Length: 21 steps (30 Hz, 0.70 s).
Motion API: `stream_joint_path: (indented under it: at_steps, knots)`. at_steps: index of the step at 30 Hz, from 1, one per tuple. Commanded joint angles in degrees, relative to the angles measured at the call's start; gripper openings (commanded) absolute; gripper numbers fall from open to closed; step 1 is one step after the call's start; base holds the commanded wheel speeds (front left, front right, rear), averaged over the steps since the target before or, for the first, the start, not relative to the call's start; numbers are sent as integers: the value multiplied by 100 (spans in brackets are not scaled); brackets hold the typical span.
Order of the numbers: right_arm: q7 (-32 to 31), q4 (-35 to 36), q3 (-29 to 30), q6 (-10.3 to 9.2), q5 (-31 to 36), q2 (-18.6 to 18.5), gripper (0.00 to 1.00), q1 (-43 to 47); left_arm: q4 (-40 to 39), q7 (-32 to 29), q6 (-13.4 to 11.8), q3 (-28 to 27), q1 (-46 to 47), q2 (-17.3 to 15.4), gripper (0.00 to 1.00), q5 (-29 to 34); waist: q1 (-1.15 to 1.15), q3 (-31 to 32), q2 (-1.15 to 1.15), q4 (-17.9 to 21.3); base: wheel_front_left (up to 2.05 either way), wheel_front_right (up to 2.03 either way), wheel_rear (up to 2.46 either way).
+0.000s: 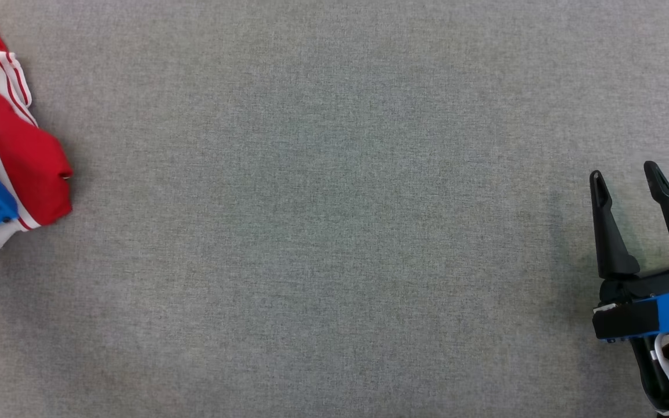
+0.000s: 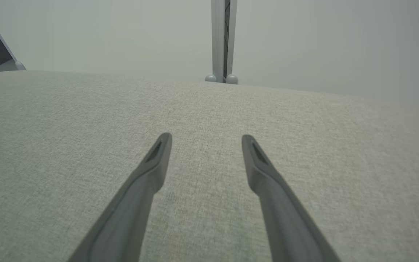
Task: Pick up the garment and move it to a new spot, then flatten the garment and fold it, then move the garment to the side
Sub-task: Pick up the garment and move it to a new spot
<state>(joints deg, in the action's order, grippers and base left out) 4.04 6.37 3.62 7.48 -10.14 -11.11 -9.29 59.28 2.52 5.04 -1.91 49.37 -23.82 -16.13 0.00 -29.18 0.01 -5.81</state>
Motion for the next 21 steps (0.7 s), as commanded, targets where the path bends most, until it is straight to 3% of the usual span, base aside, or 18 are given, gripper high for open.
stream_joint_path:
  at_steps: [1, 3, 4, 5, 6, 14, 21]
  knots:
    - [-12, 28, 1, 3, 4, -25, 100, -105, 84, 5, 11, 8, 66, 34, 100, -29, 0, -16, -1, -13, 0, 0, 0]
    - [-26, 41, -6, 3, 2, -33, 100, -108, 316, 58, 52, 33, 116, 89, 100, -57, 0, -33, -1, -21, 0, 0, 0]
    - [-36, 46, -10, 3, 4, -32, 100, -111, 413, 76, 64, 45, 137, 118, 43, -83, 0, -36, -1, -23, 0, 0, 0]
    - [-39, 47, -17, 3, 5, -30, 100, -118, 484, 133, 92, 59, 159, 134, 13, -92, 0, -33, -1, -26, 0, 0, 0]
    - [-46, 46, -25, 3, 3, -29, 100, -129, 551, 198, 103, 81, 177, 134, 0, -89, 0, -23, -1, -25, 0, 0, 0]
    - [53, -135, -112, 3, -51, 72, 100, -42, 596, 1091, 196, 122, 434, 6, 0, -195, 0, 283, -1, 19, 0, 0, 0]
    - [260, -472, -223, 3, -132, 246, 100, 30, -372, 1273, 233, 300, 650, -113, 0, 27, 0, 724, -1, 139, 0, 0, 0]
